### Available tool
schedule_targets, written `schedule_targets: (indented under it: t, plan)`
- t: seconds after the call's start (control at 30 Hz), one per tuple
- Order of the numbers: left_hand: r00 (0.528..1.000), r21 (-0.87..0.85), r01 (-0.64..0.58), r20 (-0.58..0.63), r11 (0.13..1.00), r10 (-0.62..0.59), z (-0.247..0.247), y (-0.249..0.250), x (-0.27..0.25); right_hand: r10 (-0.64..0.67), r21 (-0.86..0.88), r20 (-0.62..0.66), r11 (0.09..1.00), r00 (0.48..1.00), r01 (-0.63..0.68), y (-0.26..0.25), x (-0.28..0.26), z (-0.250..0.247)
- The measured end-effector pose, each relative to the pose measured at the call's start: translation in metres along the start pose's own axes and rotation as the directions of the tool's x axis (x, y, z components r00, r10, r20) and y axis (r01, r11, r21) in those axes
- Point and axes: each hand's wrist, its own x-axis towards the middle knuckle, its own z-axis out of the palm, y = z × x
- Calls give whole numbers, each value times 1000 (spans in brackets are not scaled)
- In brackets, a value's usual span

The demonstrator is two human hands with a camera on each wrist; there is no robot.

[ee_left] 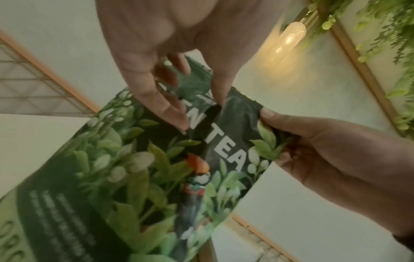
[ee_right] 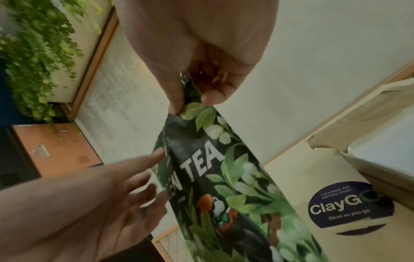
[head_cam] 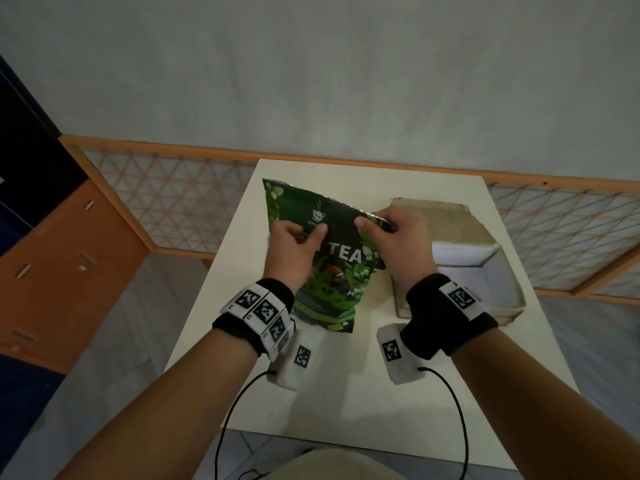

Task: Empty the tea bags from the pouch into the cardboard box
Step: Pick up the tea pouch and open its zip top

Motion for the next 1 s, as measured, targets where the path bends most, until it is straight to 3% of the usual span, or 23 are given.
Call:
schedule_targets:
  t: [0.1, 0.27, 0.43, 0.8, 1.0]
  plan:
    - [979, 28, -18, 202, 999, 12, 6, 15, -13, 11, 28, 30, 1000, 999, -12, -4, -7, 3]
    - [962, 39, -2, 272, 999, -8, 6, 31, -16, 107, 189, 199, 971, 974, -145, -15, -17, 1]
    - [936, -41, 38, 352, 998, -21, 0, 33, -21, 248, 279, 369, 890, 896, -361, -23, -21, -10]
    - [926, -64, 16, 377, 998, 10, -8, 27, -29, 251, 225, 406, 905, 879, -362, -29, -24, -12]
    - [895, -73, -4, 444, 997, 36, -12, 23, -30, 273, 201, 451, 896, 850, -395, -27, -25, -9]
